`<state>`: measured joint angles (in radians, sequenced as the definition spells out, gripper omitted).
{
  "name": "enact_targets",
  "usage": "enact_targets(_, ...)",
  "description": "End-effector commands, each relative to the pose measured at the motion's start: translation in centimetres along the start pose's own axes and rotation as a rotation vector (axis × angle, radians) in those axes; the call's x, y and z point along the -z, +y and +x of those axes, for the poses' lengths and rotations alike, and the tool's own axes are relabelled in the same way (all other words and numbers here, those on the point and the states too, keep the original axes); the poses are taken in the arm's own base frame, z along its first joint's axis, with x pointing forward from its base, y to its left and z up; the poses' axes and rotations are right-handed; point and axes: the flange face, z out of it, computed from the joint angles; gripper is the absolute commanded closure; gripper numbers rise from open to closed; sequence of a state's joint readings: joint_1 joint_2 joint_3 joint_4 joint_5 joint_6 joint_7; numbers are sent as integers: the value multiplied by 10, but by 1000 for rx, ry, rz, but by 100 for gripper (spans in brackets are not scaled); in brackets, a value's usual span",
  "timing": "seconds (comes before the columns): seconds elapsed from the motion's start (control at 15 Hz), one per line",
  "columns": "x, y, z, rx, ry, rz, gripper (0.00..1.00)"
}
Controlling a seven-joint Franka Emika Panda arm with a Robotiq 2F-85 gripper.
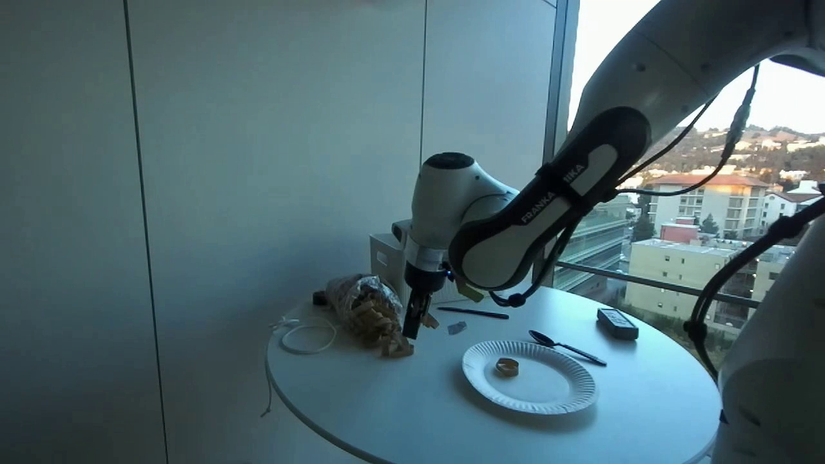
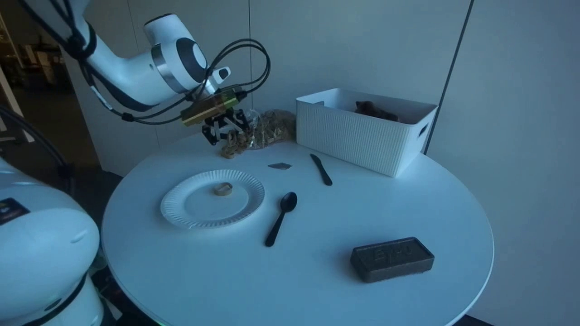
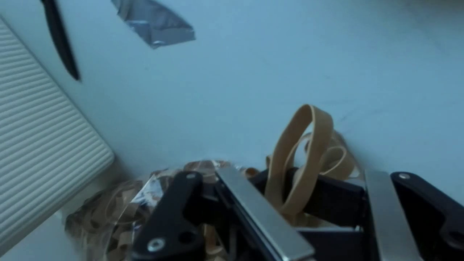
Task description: Remove the rubber bangs from the plate and put them in the plastic
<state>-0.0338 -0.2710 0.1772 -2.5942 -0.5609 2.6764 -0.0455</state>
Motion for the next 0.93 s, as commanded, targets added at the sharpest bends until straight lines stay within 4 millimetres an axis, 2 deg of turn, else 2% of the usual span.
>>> enact_targets(0.0,2,20,46,31,18,-78,100)
enact_targets(0.27,-21,31,82,25,-25,-28,100)
enact_targets(0.33,-28,34,87,17,-40,-7,97)
enact_targets(0.4,-37,34,91,15,-54,30,73)
enact_targets(0.53,-47,30,96,4,-79,63,70)
enact_targets(0.6,-50,28,97,2,-86,71,64)
enact_targets(0.67,-52,27,98,-2,-91,75,57)
enact_targets(0.87,-42,15,93,6,-92,65,33)
